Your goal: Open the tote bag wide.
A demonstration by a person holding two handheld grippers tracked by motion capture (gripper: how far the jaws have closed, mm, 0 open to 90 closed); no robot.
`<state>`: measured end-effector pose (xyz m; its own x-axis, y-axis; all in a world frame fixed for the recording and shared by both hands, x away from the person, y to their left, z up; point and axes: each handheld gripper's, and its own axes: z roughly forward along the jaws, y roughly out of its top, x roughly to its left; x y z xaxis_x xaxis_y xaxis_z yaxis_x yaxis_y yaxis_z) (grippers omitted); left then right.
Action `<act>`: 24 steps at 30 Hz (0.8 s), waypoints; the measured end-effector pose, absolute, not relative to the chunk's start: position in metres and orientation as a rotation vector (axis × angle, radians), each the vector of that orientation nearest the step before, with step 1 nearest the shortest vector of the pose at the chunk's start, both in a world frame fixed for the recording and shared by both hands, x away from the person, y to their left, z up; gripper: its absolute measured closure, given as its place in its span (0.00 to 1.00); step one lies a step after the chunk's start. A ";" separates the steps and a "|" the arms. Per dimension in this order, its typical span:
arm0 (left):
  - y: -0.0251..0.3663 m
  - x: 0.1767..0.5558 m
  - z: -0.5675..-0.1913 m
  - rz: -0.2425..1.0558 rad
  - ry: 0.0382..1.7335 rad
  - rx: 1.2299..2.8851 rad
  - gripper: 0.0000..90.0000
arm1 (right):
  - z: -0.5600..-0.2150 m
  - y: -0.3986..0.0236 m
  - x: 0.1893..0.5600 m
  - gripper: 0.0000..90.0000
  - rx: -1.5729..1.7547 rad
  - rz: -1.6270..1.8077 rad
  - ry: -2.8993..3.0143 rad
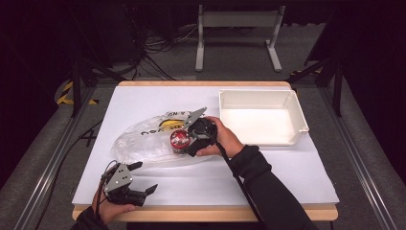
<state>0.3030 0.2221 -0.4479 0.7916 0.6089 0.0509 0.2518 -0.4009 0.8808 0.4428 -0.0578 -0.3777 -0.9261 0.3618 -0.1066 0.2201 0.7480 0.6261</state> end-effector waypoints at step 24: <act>0.246 0.313 -0.455 0.484 0.719 1.915 0.11 | -0.376 -0.048 0.447 0.21 0.427 0.899 2.738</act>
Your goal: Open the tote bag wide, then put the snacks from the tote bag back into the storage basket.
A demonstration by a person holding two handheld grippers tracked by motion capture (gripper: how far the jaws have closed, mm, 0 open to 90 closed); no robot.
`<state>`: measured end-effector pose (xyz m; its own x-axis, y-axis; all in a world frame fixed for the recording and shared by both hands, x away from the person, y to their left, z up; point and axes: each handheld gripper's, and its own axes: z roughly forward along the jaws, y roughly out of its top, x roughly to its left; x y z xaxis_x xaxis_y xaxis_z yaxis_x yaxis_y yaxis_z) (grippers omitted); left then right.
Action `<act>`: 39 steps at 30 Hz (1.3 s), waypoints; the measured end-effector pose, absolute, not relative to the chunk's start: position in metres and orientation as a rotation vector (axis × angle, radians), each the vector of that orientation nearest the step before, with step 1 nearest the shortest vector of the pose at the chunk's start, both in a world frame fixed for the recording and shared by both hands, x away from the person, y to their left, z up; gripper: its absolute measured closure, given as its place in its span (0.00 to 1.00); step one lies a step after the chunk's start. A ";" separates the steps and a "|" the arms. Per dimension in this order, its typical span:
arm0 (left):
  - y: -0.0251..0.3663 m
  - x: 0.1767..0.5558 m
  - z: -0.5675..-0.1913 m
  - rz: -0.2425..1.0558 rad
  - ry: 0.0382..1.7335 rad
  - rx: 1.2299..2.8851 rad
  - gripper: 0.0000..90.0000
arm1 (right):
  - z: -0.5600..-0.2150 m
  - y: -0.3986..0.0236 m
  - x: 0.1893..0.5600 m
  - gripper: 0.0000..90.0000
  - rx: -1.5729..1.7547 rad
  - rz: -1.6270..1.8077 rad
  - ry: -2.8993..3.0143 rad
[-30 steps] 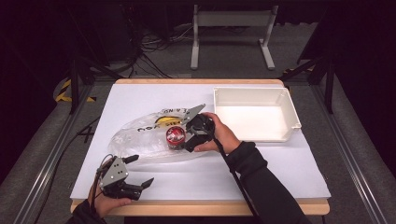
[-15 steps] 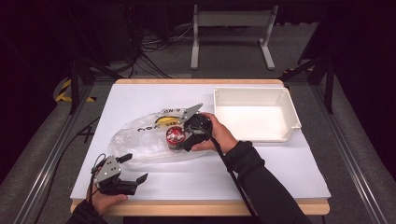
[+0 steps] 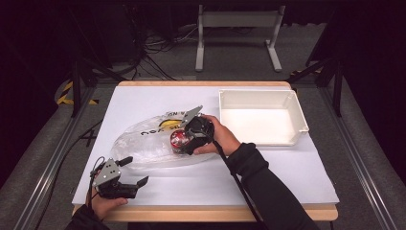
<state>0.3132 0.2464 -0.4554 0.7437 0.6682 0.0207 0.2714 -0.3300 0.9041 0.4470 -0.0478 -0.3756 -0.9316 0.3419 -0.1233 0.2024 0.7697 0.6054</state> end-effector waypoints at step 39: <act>0.244 0.314 -0.456 0.464 0.684 1.958 0.10 | -0.373 -0.011 0.463 0.20 0.314 0.536 2.926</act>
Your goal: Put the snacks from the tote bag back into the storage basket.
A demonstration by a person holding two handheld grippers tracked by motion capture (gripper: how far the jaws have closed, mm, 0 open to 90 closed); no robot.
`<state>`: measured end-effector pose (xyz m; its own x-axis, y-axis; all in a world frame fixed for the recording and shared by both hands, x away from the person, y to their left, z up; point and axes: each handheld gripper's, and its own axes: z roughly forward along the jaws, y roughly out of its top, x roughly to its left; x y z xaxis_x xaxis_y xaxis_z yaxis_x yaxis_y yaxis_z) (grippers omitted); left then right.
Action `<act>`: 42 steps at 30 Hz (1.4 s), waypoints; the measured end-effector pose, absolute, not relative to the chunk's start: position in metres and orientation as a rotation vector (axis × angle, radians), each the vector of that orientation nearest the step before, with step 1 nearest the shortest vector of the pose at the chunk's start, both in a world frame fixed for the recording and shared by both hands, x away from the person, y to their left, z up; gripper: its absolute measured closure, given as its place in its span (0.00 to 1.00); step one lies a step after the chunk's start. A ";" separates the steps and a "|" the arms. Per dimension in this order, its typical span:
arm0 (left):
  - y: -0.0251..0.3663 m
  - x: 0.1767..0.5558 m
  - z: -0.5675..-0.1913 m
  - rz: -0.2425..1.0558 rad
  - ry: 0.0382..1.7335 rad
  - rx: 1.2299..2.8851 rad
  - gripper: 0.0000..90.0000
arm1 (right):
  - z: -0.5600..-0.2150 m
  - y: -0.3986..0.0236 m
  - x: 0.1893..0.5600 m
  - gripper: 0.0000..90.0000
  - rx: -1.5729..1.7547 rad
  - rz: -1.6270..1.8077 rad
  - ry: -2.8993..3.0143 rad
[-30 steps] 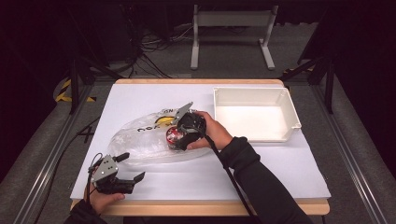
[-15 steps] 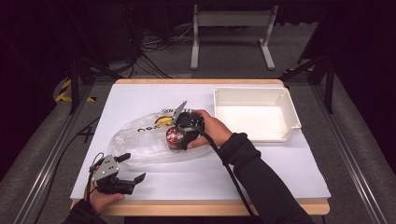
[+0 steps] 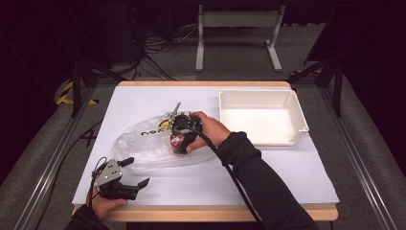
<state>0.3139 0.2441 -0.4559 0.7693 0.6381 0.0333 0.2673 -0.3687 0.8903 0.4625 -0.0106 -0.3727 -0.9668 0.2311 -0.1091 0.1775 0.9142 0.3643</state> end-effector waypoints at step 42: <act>0.244 0.315 -0.456 0.453 0.681 1.960 0.09 | -0.349 -0.015 0.461 0.28 0.376 0.604 2.907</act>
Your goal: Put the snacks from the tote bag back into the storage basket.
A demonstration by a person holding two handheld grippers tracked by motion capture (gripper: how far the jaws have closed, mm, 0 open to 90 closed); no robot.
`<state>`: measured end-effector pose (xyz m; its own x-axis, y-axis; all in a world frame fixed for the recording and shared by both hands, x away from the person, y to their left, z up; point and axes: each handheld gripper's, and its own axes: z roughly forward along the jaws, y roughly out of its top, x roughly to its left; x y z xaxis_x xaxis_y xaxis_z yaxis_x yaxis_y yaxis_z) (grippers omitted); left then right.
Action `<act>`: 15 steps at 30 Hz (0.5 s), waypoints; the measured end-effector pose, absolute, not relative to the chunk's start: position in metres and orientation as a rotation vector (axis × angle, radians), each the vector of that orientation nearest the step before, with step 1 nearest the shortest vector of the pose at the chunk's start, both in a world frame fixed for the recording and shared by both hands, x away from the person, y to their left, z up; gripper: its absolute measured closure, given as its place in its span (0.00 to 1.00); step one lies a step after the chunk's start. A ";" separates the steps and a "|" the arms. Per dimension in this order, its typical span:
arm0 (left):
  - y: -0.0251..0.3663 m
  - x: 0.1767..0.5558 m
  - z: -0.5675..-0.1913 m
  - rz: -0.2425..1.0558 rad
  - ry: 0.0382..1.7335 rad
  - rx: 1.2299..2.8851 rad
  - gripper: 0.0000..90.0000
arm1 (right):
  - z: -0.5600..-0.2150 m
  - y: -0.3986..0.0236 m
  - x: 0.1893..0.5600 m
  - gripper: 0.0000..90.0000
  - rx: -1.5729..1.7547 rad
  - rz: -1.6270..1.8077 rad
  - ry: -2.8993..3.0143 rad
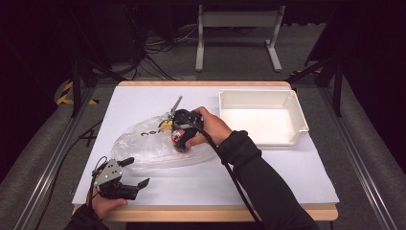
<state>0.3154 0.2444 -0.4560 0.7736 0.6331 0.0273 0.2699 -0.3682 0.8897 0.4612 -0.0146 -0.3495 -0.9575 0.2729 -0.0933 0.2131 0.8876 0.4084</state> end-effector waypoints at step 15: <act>0.245 0.316 -0.456 0.450 0.686 1.958 0.09 | -0.323 -0.025 0.449 0.28 0.336 0.588 2.893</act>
<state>0.3158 0.2445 -0.4561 0.7726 0.6345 0.0229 0.2739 -0.3656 0.8895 0.4492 -0.0251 -0.3235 -0.9602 0.2519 -0.1205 0.1848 0.8969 0.4018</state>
